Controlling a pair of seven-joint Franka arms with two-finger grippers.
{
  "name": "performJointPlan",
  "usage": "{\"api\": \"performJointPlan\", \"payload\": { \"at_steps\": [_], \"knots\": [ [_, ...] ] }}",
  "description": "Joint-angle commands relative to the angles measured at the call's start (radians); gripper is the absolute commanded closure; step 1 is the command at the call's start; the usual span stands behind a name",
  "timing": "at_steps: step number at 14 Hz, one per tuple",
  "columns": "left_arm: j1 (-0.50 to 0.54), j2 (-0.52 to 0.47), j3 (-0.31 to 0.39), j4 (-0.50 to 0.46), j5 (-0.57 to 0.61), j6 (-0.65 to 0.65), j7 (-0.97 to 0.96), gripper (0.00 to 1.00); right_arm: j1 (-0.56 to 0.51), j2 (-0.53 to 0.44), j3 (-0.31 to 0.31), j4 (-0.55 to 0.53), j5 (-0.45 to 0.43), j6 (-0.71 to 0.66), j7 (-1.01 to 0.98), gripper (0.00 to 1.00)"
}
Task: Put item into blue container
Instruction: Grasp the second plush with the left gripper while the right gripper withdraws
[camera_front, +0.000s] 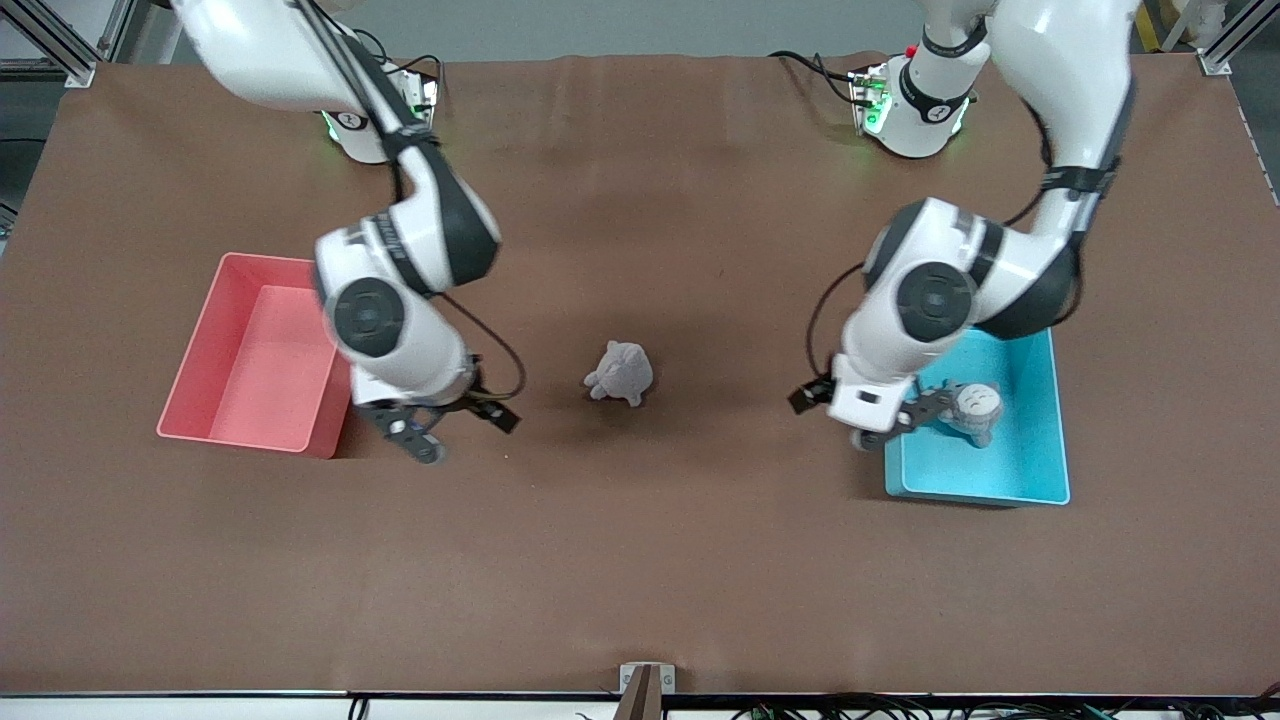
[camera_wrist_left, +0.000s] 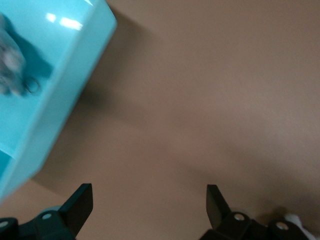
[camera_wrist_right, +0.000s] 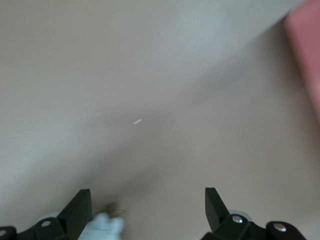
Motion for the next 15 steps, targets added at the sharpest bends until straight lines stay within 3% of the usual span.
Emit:
{"api": "performJointPlan", "payload": {
  "at_steps": [1, 5, 8, 11, 15],
  "knots": [
    [-0.105, 0.102, 0.008, 0.087, 0.008, 0.002, -0.143, 0.0, -0.124, -0.102, 0.021, -0.095, -0.005, -0.035, -0.271, 0.0],
    [-0.216, 0.194, 0.008, 0.102, 0.008, 0.16, -0.268, 0.0, -0.276, -0.194, 0.019, -0.141, -0.015, -0.116, -0.636, 0.0],
    [-0.245, 0.24, 0.008, 0.104, 0.005, 0.319, -0.358, 0.0, -0.307, -0.239, 0.019, -0.132, -0.084, -0.177, -0.677, 0.0],
    [-0.271, 0.288, 0.008, 0.104, -0.028, 0.485, -0.45, 0.0, -0.348, -0.262, 0.019, -0.103, -0.088, -0.231, -0.756, 0.0],
    [-0.297, 0.325, 0.007, 0.104, -0.041, 0.547, -0.505, 0.0, -0.402, -0.277, 0.019, -0.072, -0.088, -0.284, -0.818, 0.0]
  ]
}}
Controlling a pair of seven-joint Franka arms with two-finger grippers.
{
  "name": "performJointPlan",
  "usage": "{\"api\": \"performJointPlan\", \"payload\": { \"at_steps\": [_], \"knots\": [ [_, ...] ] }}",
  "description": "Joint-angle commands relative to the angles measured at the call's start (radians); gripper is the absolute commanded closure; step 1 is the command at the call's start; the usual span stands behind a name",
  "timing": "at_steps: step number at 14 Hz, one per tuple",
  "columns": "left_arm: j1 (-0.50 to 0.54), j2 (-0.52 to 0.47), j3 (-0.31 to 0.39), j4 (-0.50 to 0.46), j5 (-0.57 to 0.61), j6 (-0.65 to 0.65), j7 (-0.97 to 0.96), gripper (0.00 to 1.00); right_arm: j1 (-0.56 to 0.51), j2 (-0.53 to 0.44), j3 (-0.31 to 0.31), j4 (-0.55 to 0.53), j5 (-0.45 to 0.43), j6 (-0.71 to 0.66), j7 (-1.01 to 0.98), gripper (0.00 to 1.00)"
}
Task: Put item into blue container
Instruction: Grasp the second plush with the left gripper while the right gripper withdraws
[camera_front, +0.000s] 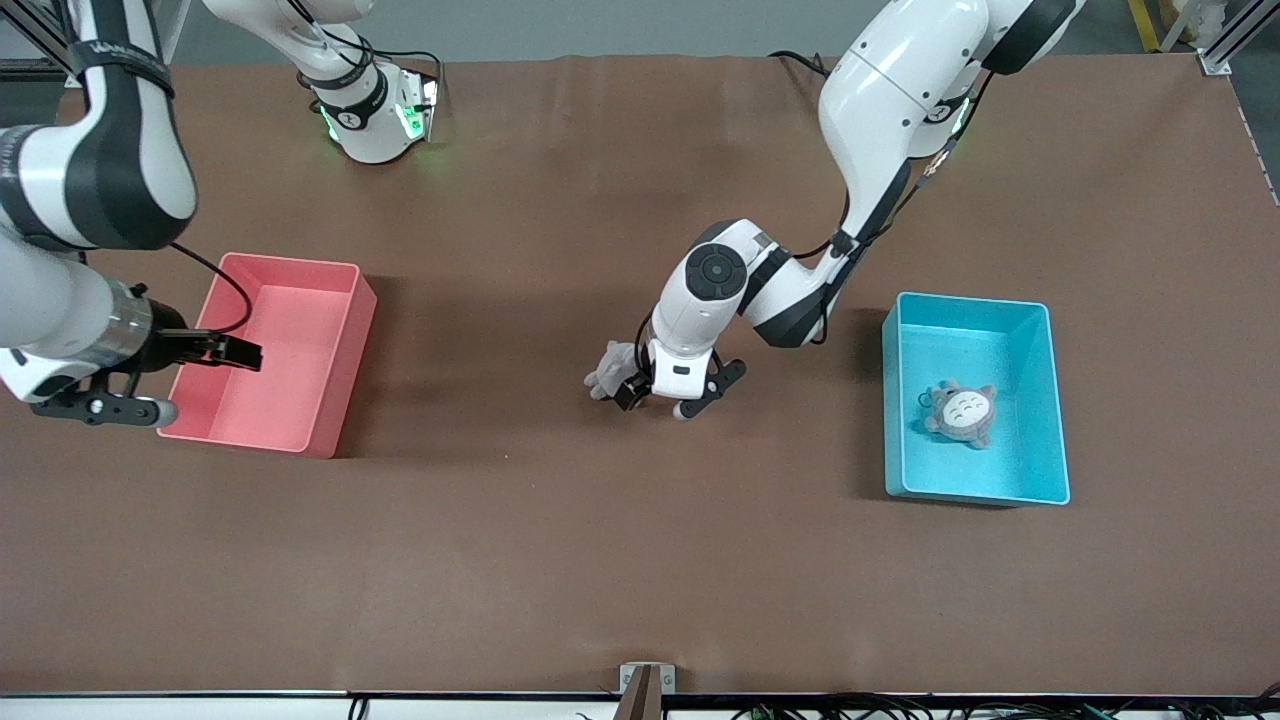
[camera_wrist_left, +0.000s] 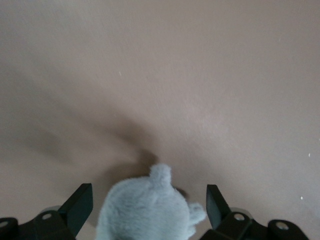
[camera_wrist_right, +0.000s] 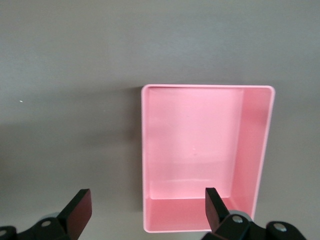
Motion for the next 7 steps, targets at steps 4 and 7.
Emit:
{"api": "performJointPlan", "payload": {
  "at_steps": [4, 7],
  "knots": [
    [-0.059, 0.039, 0.008, 0.024, -0.026, 0.048, -0.067, 0.13, -0.045, -0.033, 0.022, 0.019, -0.018, -0.031, -0.031, 0.0],
    [-0.075, 0.062, 0.008, 0.024, -0.026, 0.048, -0.068, 0.39, -0.041, -0.034, 0.027, 0.045, -0.016, -0.057, -0.018, 0.0]
  ]
}}
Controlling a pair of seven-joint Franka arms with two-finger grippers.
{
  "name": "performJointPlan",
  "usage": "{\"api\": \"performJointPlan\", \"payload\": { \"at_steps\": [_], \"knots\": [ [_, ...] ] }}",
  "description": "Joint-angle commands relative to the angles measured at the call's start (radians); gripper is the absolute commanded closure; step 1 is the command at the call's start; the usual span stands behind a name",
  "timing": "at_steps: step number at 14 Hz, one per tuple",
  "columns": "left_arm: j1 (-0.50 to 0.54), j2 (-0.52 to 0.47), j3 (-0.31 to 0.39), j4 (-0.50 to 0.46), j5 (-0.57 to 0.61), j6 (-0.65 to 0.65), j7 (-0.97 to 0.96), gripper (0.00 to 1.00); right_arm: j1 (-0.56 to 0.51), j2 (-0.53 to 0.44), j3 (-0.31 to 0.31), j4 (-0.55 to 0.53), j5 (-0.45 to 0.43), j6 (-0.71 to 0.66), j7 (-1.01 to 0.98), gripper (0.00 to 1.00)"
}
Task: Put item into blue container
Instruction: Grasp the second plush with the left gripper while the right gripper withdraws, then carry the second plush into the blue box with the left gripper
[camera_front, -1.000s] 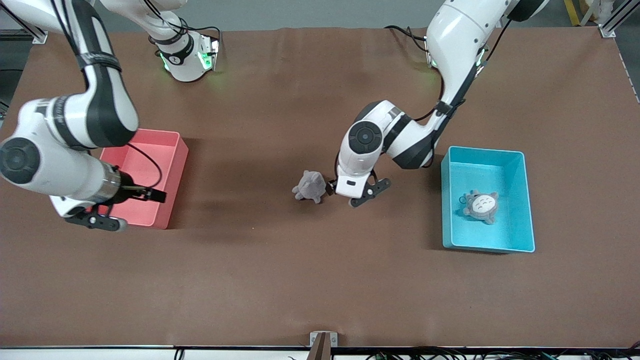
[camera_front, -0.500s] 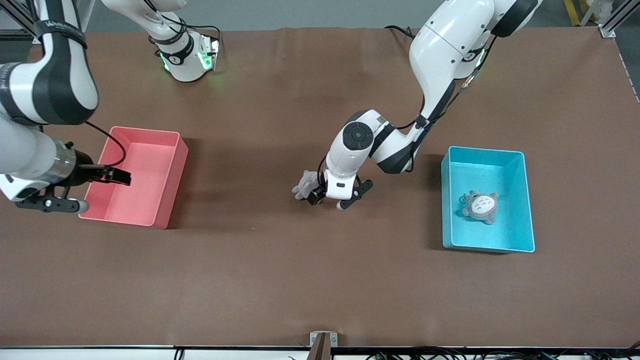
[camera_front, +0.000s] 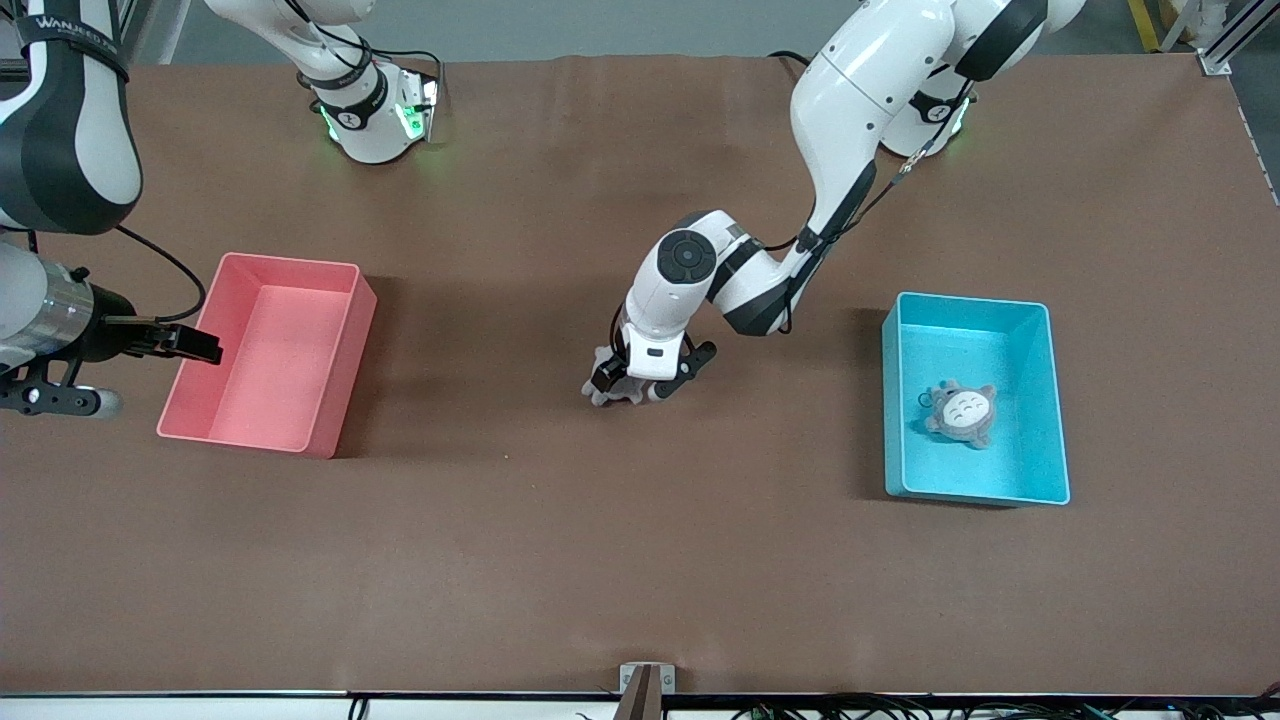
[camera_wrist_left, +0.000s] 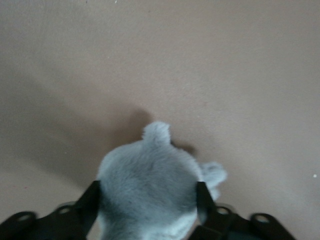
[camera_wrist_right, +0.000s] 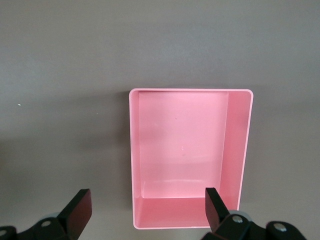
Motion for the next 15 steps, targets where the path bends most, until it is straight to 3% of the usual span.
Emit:
{"api": "performJointPlan", "payload": {
  "at_steps": [1, 4, 5, 7, 9, 12, 15],
  "knots": [
    [-0.021, 0.028, 0.008, 0.023, -0.016, 0.01, -0.002, 0.49, -0.009, -0.019, 0.023, 0.029, -0.013, -0.077, 0.008, 0.0],
    [-0.018, 0.035, 0.008, 0.023, -0.005, 0.01, 0.02, 0.92, -0.01, -0.019, 0.025, 0.065, -0.003, -0.118, 0.007, 0.0],
    [-0.016, 0.028, 0.009, 0.023, -0.001, 0.01, 0.018, 1.0, -0.01, -0.014, 0.023, 0.087, -0.003, -0.118, 0.004, 0.0],
    [-0.005, -0.018, 0.017, 0.026, 0.004, -0.007, 0.023, 1.0, -0.007, -0.008, 0.022, 0.13, -0.019, -0.119, 0.001, 0.0],
    [0.047, -0.09, 0.021, 0.027, 0.006, -0.129, 0.081, 1.0, -0.012, -0.006, 0.022, 0.156, -0.013, -0.118, 0.001, 0.0],
    [0.123, -0.216, 0.018, 0.014, 0.006, -0.332, 0.277, 1.0, -0.009, -0.006, 0.026, 0.158, -0.001, -0.118, 0.002, 0.0],
    [0.244, -0.377, 0.018, -0.092, 0.006, -0.462, 0.568, 0.99, 0.011, -0.017, 0.027, 0.156, 0.01, -0.215, -0.002, 0.0]
  ]
}}
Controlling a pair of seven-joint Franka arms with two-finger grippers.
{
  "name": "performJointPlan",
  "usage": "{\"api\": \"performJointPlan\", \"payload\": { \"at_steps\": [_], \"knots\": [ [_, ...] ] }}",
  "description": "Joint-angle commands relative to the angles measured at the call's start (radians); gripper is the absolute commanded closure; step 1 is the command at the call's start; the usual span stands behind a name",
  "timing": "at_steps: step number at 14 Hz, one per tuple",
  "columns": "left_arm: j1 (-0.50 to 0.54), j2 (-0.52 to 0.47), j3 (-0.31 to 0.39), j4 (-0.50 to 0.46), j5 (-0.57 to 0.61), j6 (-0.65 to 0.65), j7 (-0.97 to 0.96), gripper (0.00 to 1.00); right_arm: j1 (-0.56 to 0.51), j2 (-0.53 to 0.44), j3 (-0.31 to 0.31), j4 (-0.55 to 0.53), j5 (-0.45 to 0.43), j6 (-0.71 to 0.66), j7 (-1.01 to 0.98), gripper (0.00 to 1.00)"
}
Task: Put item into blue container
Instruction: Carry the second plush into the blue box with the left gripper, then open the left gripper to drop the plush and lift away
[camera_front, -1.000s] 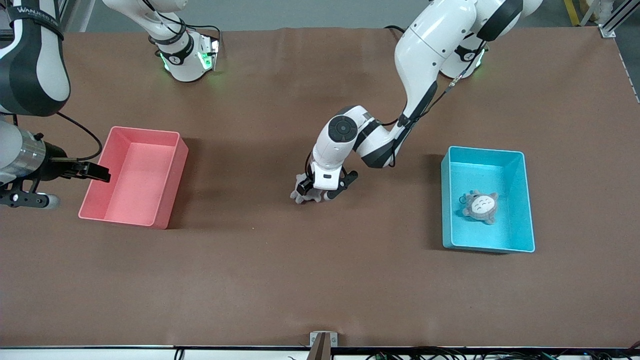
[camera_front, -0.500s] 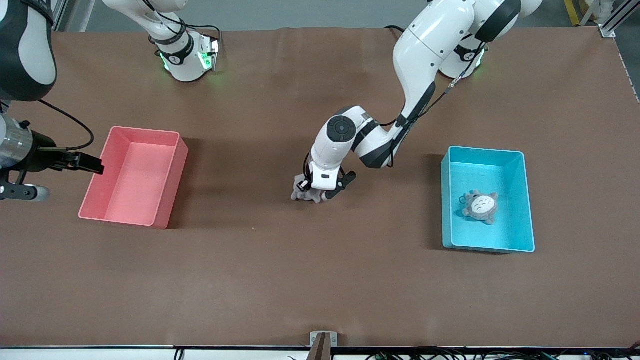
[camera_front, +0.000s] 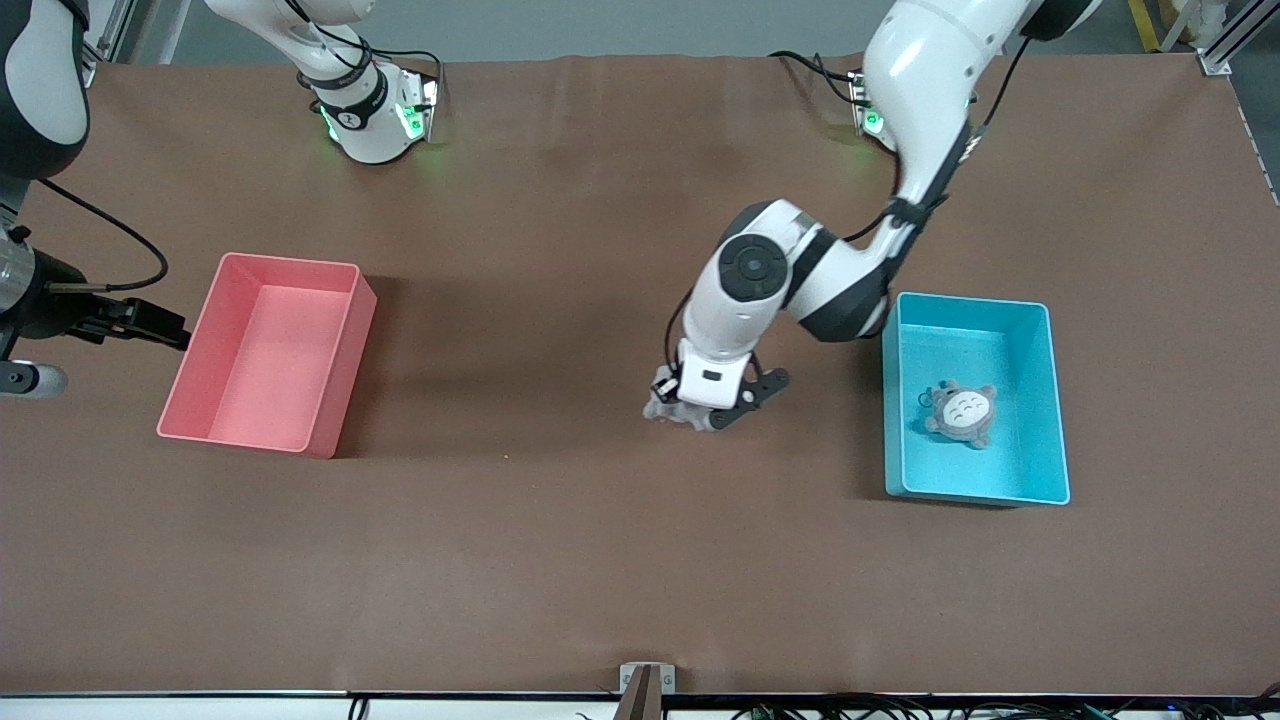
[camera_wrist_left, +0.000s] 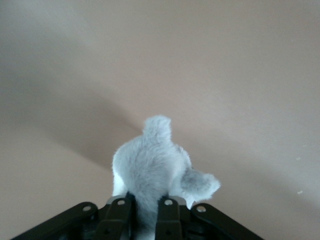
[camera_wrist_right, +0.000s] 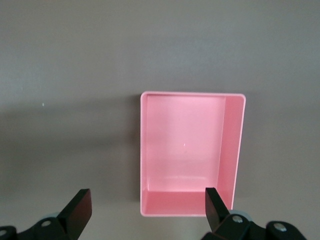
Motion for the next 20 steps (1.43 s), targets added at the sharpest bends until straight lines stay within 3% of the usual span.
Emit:
{"api": "performJointPlan", "payload": {
  "at_steps": [1, 6, 10, 14, 15, 16, 17, 20],
  "knots": [
    [0.115, -0.184, -0.006, -0.177, 0.004, -0.048, 0.253, 0.99, 0.003, -0.023, 0.007, 0.001, 0.006, -0.091, -0.001, 0.0],
    [0.351, -0.338, -0.006, -0.345, 0.004, -0.14, 0.73, 0.97, 0.006, -0.121, 0.002, -0.067, 0.009, -0.103, -0.004, 0.0],
    [0.492, -0.297, -0.003, -0.368, 0.006, -0.13, 0.926, 0.96, 0.017, -0.178, -0.002, -0.104, 0.009, -0.096, -0.01, 0.0],
    [0.571, -0.194, -0.006, -0.374, 0.053, -0.078, 0.929, 0.78, 0.017, -0.184, -0.031, -0.102, 0.009, -0.096, -0.081, 0.0],
    [0.578, -0.175, -0.006, -0.374, 0.053, -0.056, 0.929, 0.6, 0.017, -0.195, -0.033, -0.104, 0.009, -0.099, -0.081, 0.0],
    [0.586, -0.162, -0.007, -0.371, 0.052, -0.05, 0.923, 0.05, 0.017, -0.207, -0.035, -0.105, 0.009, -0.105, -0.081, 0.0],
    [0.598, -0.163, -0.009, -0.369, 0.05, -0.05, 0.914, 0.0, 0.014, -0.219, -0.035, -0.107, 0.009, -0.108, -0.081, 0.0],
    [0.588, -0.19, -0.033, -0.356, 0.044, -0.068, 0.83, 0.0, 0.015, -0.276, -0.033, -0.128, 0.011, -0.12, -0.082, 0.0]
  ]
}}
